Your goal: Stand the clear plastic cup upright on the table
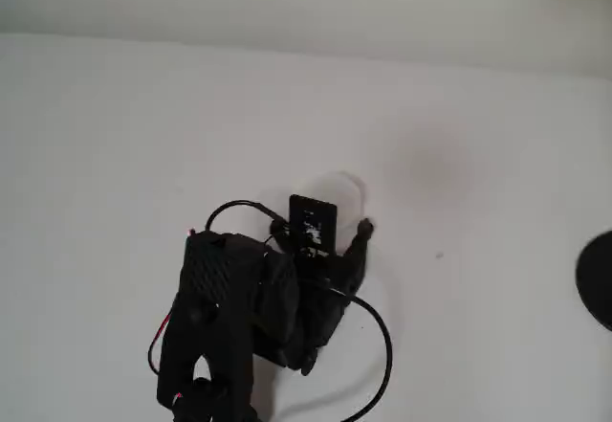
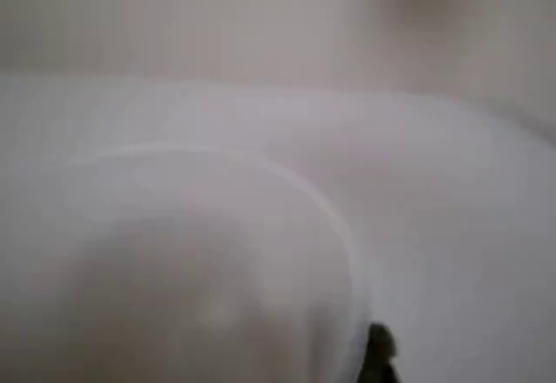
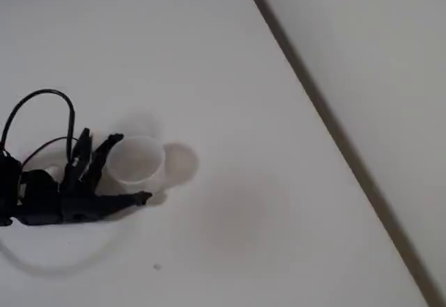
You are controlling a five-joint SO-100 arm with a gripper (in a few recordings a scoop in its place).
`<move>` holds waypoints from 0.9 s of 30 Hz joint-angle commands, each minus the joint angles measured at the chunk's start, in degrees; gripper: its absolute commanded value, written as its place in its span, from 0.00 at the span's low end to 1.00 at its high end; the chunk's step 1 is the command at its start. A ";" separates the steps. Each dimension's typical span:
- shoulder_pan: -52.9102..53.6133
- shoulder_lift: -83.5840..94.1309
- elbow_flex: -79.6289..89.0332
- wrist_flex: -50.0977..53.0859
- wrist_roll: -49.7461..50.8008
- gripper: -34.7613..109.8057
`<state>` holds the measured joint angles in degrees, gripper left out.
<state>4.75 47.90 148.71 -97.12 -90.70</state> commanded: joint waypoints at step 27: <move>2.72 109.25 0.26 131.22 52.12 0.59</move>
<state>8.44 147.39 154.16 21.27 -48.78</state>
